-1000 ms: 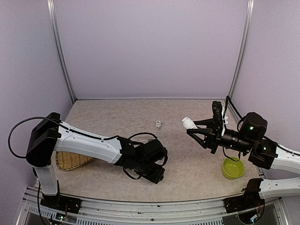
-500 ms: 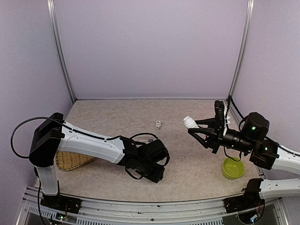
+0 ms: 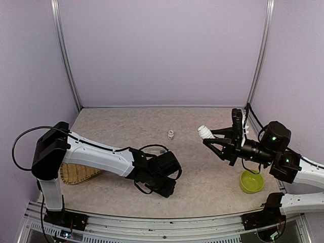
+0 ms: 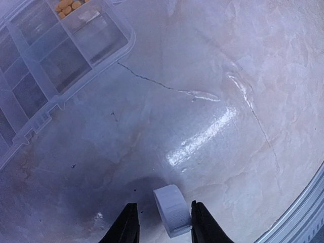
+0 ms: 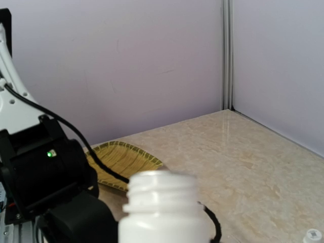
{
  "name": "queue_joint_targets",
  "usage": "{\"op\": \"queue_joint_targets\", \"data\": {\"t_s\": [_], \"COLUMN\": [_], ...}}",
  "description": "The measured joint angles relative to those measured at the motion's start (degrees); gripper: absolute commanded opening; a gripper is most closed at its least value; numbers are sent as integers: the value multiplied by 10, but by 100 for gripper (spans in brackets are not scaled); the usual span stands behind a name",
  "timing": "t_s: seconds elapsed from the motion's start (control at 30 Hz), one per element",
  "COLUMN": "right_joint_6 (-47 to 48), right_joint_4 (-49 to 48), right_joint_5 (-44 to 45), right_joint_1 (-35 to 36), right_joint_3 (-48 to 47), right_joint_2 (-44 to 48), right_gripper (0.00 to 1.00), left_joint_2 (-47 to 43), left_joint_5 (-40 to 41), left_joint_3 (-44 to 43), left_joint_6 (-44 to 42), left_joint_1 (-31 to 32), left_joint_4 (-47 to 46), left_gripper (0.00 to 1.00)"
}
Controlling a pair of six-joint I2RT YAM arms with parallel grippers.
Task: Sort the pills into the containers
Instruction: Move the lid of the pill bottle to the center of the board.
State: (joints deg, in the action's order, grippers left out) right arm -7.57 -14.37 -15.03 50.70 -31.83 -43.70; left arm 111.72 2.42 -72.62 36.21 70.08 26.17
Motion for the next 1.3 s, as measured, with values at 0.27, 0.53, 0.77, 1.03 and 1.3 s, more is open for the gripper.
{"op": "queue_joint_targets", "data": {"t_s": [0.27,0.53,0.77,1.03,1.3], "right_joint_6": [0,0,0,0,0], "right_joint_4": [0,0,0,0,0], "right_joint_5": [-2,-4,-4,-6,-6], "right_joint_1": [0,0,0,0,0], "right_joint_3": [0,0,0,0,0], "right_joint_2": [0,0,0,0,0], "right_gripper": [17,17,17,17,18], "left_joint_2": [0,-3,-4,-17,-32], "left_joint_5": [0,0,0,-5,-11], "left_joint_3": [3,9,15,40,53], "left_joint_6": [0,1,4,9,12], "left_joint_1": [0,-3,-6,-14,-21], "left_joint_4": [0,0,-5,-22,-42], "left_gripper": [29,27,22,16,8]}}
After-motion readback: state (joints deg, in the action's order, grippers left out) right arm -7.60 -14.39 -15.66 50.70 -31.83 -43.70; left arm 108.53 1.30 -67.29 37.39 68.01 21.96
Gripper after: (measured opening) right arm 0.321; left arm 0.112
